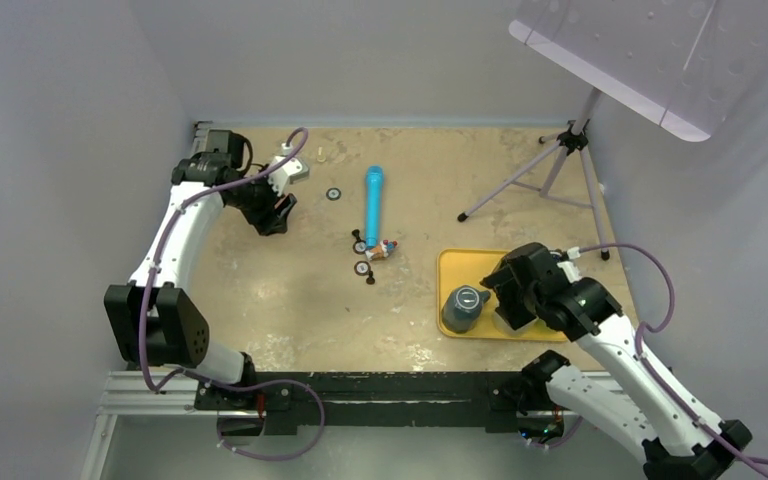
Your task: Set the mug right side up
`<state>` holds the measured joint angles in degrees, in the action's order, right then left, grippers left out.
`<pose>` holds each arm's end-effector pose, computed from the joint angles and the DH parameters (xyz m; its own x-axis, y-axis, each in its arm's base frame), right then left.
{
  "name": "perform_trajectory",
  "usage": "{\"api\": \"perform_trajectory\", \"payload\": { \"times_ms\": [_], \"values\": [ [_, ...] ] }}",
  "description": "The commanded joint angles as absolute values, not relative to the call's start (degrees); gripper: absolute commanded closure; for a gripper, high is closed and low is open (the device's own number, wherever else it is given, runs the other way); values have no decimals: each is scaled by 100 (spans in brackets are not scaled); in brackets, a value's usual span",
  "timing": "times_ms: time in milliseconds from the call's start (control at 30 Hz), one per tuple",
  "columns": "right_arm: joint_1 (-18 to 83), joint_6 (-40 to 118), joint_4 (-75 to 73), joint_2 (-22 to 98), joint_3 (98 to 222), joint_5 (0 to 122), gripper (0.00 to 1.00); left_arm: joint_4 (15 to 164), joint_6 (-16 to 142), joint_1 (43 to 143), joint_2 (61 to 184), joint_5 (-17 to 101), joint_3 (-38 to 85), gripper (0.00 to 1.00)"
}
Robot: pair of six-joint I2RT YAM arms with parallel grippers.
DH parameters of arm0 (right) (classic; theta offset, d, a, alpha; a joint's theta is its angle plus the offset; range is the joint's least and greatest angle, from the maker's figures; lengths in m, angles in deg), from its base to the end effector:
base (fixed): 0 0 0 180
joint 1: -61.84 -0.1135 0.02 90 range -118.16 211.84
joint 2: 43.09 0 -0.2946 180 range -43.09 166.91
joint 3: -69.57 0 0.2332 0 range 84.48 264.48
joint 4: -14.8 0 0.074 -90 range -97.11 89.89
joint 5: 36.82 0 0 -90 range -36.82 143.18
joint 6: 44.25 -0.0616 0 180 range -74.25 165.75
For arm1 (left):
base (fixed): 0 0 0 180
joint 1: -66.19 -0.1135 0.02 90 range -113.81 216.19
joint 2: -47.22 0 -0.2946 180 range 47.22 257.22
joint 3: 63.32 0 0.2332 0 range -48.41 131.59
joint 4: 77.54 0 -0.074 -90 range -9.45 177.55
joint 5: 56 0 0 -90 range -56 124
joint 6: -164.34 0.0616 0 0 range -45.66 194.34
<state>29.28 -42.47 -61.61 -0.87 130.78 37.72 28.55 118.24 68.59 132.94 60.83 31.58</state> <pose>0.0882 0.0368 0.2750 -0.4196 0.8751 -0.2412 0.6975 0.4809 0.5312 0.2819 -0.0396 0.3279 -0.4916 0.6399 -0.5906 0.7921 0.6103 0.0019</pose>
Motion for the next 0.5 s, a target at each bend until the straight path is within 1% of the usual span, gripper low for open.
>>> {"api": "perform_trajectory", "payload": {
  "times_ms": [0, 67, 200, 467],
  "values": [
    [3036, -4913, -6271, 411, 13273, 3738, 34, 3031, 11759, 6883, 12932, 6299, 3062, 39],
    [3392, -4523, -6143, 669, 13347, 3742, 33, 3077, 11758, 6883, 12845, 6317, 2979, 39],
    [4229, -3666, -5413, 1161, 13003, 4560, 33, 3155, 11790, 6883, 12706, 6261, 2813, 39],
    [4265, -3294, -4826, 1924, 12963, 5296, 35, 3251, 11779, 6883, 12708, 6182, 2774, 39]
  ]
}}
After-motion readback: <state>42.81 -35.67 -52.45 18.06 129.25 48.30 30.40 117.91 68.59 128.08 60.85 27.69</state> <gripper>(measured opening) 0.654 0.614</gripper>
